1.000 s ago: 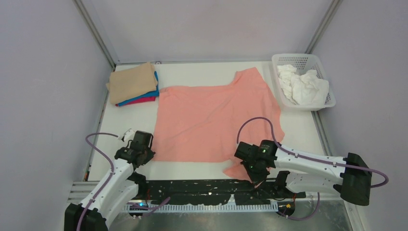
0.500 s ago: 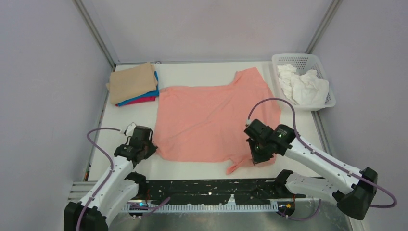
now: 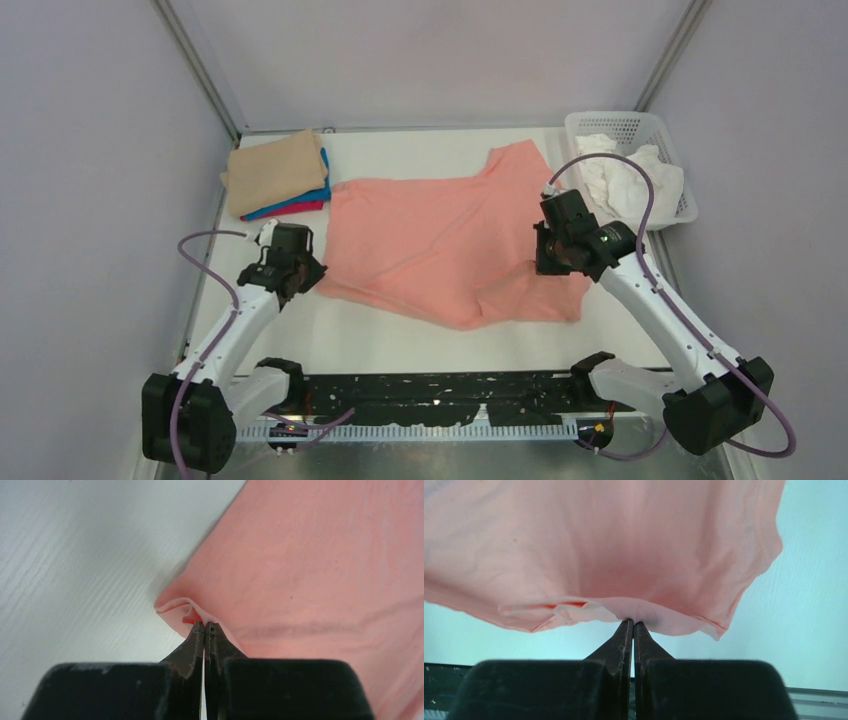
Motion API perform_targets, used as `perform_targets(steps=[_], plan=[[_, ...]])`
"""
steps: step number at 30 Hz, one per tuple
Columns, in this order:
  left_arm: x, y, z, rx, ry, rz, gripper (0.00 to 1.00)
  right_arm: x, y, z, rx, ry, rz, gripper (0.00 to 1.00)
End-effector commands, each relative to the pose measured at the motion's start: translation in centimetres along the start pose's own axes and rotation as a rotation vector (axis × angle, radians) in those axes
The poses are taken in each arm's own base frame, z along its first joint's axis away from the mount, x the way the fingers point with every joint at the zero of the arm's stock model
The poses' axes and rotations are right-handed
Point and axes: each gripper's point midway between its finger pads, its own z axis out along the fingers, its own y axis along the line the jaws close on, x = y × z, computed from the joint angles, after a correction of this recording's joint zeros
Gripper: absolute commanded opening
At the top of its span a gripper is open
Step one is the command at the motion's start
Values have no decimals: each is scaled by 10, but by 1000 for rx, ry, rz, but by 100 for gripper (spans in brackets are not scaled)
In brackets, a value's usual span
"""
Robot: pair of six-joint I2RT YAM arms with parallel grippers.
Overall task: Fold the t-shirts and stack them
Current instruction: Grab the side of the flattened tshirt closest away from the robot with both arms, then fold the flattened tshirt in 1/3 of the way
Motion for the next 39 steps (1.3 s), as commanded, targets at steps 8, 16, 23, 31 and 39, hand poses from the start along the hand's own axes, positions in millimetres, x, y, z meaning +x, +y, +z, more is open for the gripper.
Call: perform_targets(steps=[8,16,23,31,39], plan=[[-43,-22,9,18,-75,-13,0,-111,-21,1,125,-306,60,6],[-52,-20,16,-35,-82,-10,0,-147,-30,6,172,-409,5,6],[-60,-16,22,-61,-117,-17,0,-165,-36,16,205,-409,-17,6],[-63,-32,41,-53,-73,-3,0,-182,-34,52,218,-368,-129,6],[-59,-19,57,-185,-22,-6,3,-205,-44,109,295,-265,-152,10]])
